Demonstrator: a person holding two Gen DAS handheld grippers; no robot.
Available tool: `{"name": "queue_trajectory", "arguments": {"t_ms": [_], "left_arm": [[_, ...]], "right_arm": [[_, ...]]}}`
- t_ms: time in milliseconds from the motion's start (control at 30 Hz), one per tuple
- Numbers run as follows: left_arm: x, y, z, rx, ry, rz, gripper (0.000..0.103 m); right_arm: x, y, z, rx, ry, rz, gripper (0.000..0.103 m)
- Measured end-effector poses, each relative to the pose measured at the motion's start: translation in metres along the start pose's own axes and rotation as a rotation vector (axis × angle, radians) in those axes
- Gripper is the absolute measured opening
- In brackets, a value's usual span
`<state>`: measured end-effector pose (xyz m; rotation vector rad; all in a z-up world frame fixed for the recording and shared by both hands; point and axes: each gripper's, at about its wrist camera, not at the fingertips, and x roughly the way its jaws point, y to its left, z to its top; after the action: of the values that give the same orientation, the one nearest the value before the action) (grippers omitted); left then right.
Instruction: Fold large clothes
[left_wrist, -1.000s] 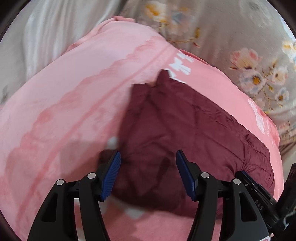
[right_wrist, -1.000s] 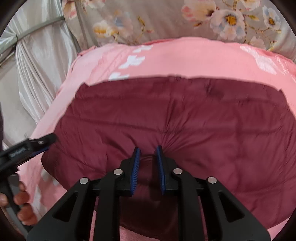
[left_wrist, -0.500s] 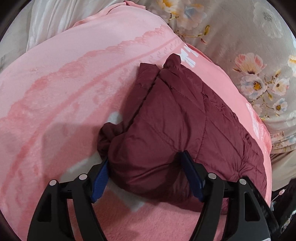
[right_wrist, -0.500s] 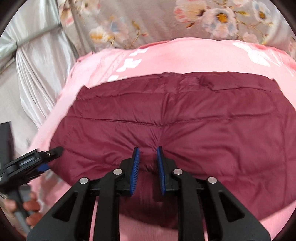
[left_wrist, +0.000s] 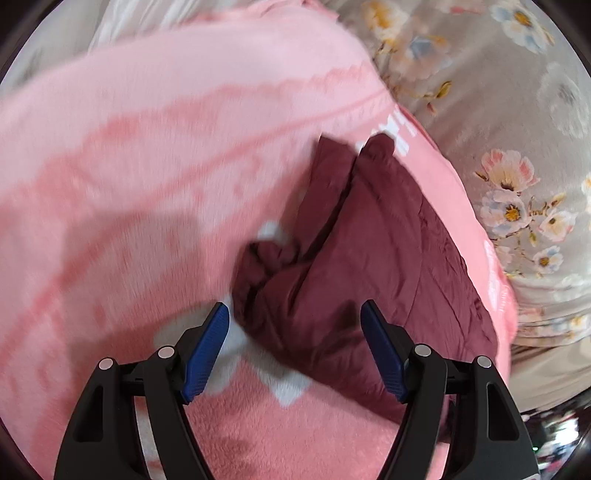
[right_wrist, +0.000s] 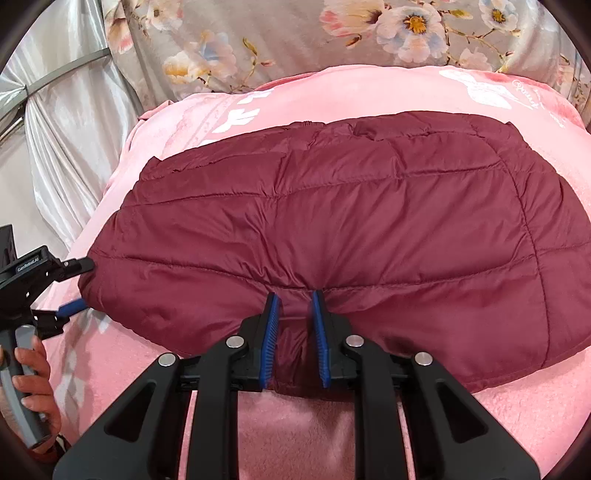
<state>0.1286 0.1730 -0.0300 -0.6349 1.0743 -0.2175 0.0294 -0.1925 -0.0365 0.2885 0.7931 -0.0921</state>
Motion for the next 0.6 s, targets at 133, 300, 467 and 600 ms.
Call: {"name": "queue_trajectory", "arguments": {"t_ms": [133, 300, 467, 600], "left_arm": [[0.002, -0.011, -0.008, 0.028, -0.010, 0.018, 0.070], [0.017, -0.034, -0.011, 0.075, 0.004, -0.012, 0.070], [0.003, -0.059, -0.007, 0.106, -0.002, -0.097, 0.015], [-0.035, -0.101, -0.010, 0.239, -0.067, -0.149, 0.010]], "right_arm": [[0.001, 0.002, -0.001, -0.007, -0.005, -0.003, 0.018], [0.002, 0.002, -0.003, -0.007, -0.013, -0.005, 0.018], [0.002, 0.003, -0.004, -0.007, -0.011, -0.008, 0.018], [0.002, 0.002, -0.004, -0.002, -0.005, -0.009, 0.018]]}}
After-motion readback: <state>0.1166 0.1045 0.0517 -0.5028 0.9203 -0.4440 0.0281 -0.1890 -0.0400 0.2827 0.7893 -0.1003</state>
